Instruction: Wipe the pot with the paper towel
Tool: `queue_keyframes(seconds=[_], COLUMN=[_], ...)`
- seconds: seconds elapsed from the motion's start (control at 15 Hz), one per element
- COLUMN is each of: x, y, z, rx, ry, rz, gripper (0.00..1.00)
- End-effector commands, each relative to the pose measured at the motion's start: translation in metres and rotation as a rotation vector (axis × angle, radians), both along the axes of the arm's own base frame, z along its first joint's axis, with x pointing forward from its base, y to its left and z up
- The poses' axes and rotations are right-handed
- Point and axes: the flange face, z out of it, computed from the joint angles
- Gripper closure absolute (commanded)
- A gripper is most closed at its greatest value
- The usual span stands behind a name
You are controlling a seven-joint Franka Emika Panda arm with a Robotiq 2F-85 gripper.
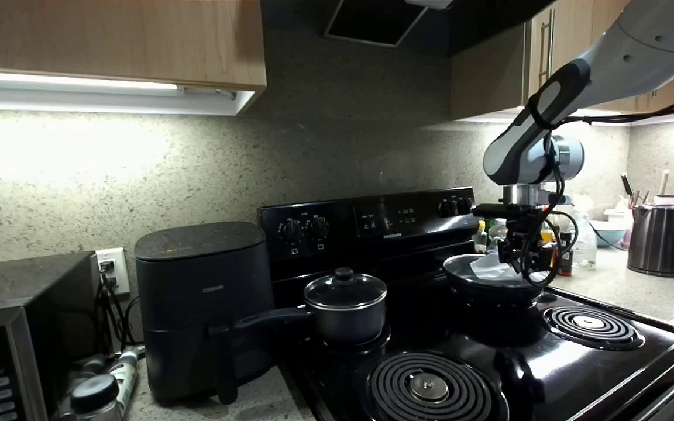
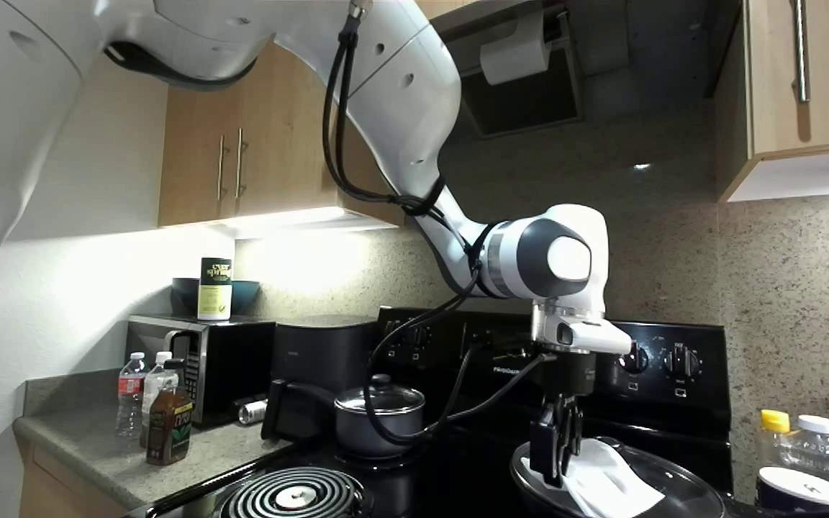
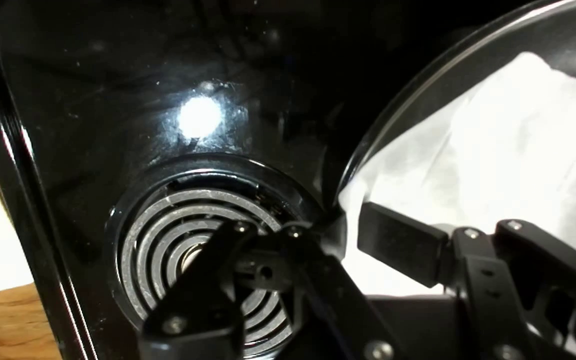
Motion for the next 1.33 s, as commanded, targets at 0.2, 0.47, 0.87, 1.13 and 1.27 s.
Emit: queue_keyframes(seconds=[0.2,0.47,0.87,1.13,1.27], x=[0.018,0.046,0.052,0.058,0.063], y=[0.065,0.131,0.170,0.197,0.216], z=[0.001,-0.001,-0.002,0.000,-0.001], rx=[-0.125,-0.249,-0.220,-0.235,-0.245], ry=[0.059,0.122,0.171,0.201,0.225], rz=[0.174,0.357,0.600,0.751,0.810], gripper=[0.98,0.98,0.98,0.98,0.98])
